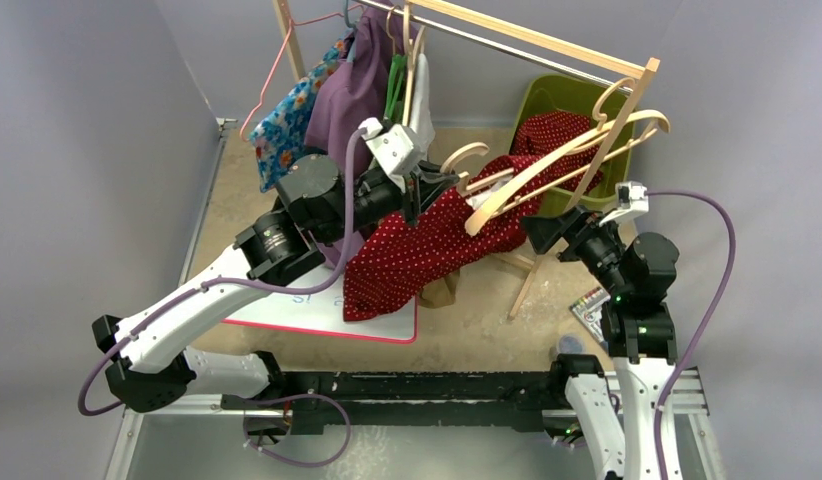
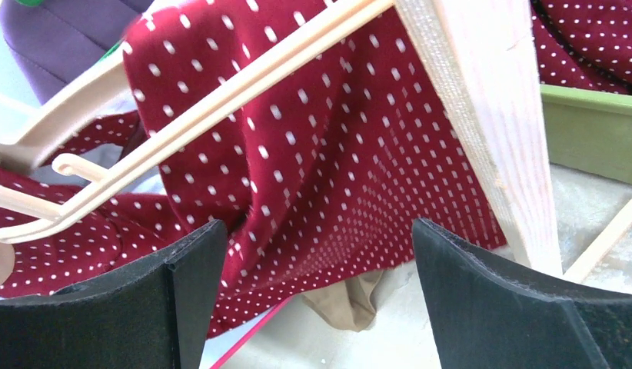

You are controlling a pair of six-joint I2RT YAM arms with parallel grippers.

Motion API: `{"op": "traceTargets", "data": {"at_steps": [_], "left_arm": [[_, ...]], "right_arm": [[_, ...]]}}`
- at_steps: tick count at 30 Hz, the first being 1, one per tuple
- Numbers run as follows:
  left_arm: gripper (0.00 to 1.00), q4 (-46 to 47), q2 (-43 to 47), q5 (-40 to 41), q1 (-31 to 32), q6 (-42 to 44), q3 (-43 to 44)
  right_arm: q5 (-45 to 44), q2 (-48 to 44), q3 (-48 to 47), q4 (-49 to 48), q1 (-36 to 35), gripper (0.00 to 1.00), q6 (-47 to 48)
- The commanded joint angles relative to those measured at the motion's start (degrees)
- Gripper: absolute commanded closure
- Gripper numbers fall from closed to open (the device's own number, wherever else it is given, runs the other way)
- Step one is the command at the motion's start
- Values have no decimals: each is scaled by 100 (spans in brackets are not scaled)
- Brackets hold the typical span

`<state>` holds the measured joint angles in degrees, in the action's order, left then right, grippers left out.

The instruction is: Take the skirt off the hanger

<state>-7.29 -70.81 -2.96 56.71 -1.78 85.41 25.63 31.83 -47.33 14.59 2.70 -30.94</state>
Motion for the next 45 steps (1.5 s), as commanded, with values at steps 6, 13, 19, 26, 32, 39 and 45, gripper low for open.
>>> {"op": "traceTargets", "data": {"at_steps": [6,13,19,26,32,39,45], "left_arm": [[100,-202,-112,-962,6,344,437],[100,-271,-194,-1272,0,347,520],[100,-412,-206,-1387,2,389,578],[100,-534,-225,-1411,0,428,661],[100,-654,-250,-1481,5,497,714],[100,-827,-207,-1401,7,659,750],[100,-975,-18,-1116,2,904,800]], "right_arm": [[371,62,-114,-473,21,9,122],[399,101,75,-638,23,8,-48],[132,185,206,-783,25,15,-189],[-436,176,308,-735,20,35,-263],[-1113,142,245,-726,20,68,-347],[-1314,499,82,-559,23,100,-320],[-1876,671,-128,-120,23,100,-237]]}}
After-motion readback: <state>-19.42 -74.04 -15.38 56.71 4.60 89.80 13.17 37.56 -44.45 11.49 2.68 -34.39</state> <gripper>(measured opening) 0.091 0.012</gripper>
